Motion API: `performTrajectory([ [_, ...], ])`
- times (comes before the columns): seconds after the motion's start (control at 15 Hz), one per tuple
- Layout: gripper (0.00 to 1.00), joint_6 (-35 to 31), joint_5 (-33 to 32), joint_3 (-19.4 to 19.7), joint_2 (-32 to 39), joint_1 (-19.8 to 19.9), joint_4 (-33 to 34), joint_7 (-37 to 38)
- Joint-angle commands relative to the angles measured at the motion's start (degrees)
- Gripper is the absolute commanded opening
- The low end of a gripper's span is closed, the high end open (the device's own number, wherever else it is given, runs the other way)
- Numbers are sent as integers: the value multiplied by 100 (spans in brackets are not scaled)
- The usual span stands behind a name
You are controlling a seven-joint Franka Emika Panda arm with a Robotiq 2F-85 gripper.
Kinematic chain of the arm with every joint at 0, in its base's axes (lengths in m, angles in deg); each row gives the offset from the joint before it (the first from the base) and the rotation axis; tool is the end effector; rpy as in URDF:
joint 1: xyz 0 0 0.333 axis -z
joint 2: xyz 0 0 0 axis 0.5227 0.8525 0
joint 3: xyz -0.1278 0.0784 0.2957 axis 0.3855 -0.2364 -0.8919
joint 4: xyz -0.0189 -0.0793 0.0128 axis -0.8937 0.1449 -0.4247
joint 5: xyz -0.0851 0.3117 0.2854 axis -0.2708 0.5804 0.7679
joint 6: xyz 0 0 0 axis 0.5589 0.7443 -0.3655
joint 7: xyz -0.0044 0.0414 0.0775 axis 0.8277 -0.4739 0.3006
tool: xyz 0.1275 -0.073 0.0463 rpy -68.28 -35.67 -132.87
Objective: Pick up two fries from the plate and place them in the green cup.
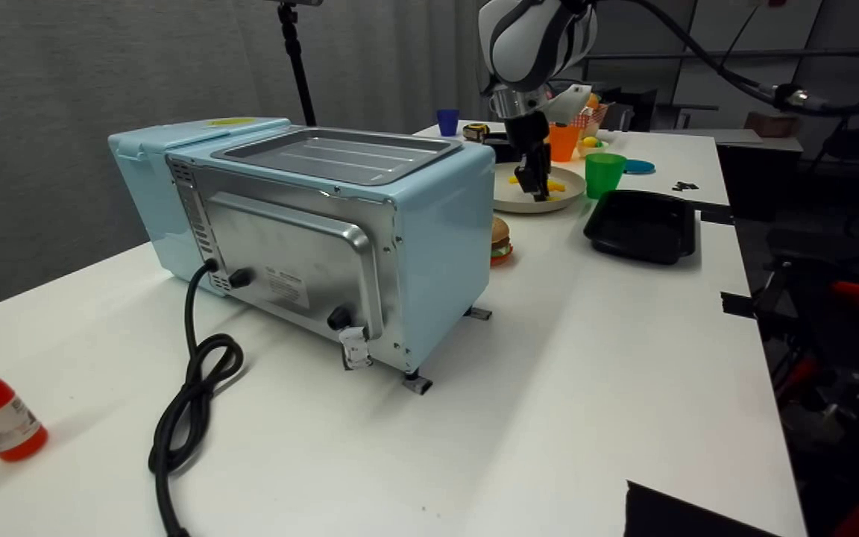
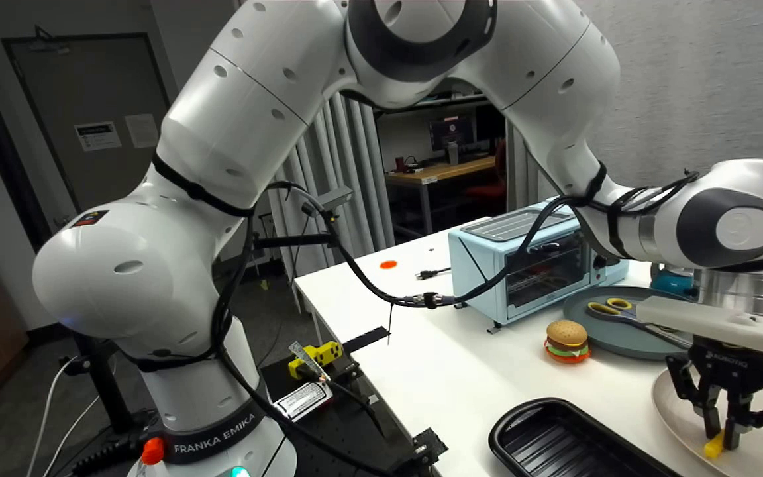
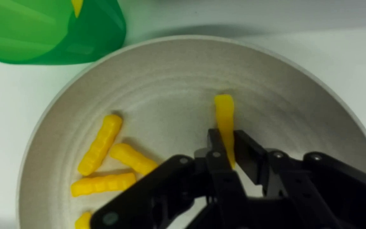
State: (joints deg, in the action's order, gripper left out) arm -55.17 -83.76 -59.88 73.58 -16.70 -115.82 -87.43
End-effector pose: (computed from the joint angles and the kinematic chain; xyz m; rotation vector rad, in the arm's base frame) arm 0.6264 -0.2948 0.0677 2.9637 -0.1170 -0.3625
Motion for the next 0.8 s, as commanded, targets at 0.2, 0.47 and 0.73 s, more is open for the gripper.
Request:
performTrajectory([
  [0.2,4,231,90,5,-60,23,184,391],
  [0.47,4,286,69,91,-355,12,160,629],
  [0.73,4,453,58,210,-737,24,54,836],
])
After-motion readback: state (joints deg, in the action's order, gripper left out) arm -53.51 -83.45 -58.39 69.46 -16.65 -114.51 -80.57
